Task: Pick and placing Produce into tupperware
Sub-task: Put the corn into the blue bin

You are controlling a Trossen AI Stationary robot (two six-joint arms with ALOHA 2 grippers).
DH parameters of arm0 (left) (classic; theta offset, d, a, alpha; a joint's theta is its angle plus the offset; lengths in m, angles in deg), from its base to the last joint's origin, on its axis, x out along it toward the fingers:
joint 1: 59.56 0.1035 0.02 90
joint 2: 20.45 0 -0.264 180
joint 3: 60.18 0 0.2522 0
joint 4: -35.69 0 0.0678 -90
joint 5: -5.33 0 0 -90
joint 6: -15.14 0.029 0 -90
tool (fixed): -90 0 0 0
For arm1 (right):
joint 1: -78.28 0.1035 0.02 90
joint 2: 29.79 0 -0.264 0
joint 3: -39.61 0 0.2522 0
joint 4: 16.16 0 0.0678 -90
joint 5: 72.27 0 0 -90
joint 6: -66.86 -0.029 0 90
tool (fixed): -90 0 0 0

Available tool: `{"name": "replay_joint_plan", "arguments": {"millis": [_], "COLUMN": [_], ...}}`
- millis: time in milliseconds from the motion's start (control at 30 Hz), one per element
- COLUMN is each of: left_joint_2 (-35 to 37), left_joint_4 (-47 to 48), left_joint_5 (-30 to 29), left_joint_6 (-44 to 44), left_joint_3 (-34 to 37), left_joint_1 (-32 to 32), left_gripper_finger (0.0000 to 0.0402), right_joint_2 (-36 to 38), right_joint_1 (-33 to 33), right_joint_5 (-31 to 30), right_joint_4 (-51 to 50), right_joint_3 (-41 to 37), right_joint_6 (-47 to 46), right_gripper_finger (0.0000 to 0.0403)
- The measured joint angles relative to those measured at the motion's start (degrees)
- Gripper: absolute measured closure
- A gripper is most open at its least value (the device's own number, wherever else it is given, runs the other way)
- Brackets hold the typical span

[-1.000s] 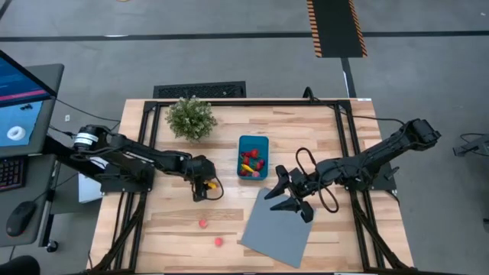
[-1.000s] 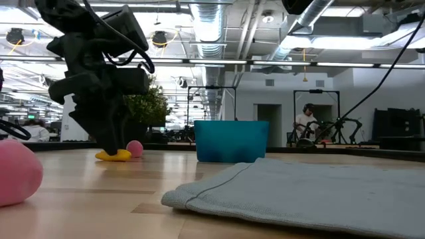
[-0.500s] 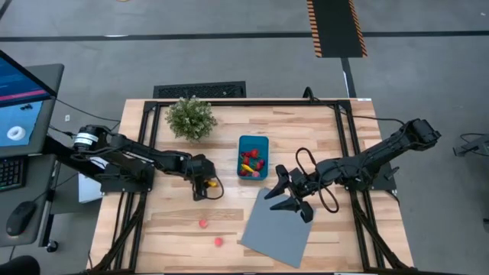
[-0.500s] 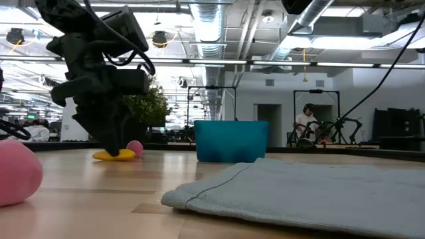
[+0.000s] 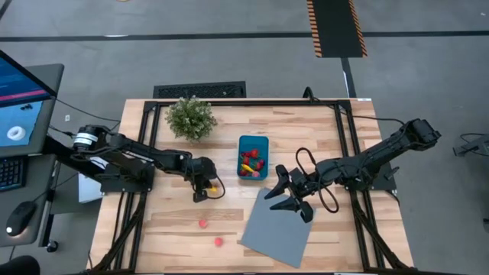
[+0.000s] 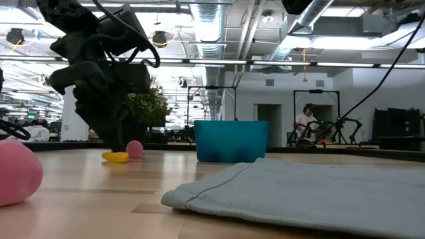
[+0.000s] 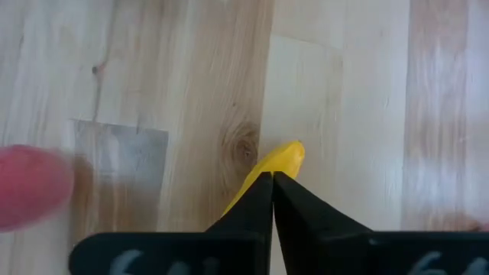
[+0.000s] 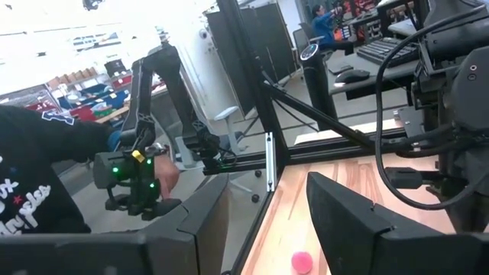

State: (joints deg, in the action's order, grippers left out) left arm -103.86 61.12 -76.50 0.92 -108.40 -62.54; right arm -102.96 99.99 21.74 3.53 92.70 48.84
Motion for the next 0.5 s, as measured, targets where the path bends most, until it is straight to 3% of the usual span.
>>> {"name": "replay_joint_plan", "arguments": {"millis": [500], "left_joint_2": [-0.04], "left_joint_4": [0.48], "left_joint_5": [1.98], "left_joint_6": [4.08], "left_joint_3": [0.0], "left_joint_1": [0.0], "left_gripper_finger": [0.0298], "right_joint_2": [0.0], "right_joint_1": [0.0], "right_joint_5": [0.0], "right_joint_4": [-0.02], "right_joint_3": [0.0], "right_joint_6": [0.0], "right_gripper_finger": [0.0207]}}
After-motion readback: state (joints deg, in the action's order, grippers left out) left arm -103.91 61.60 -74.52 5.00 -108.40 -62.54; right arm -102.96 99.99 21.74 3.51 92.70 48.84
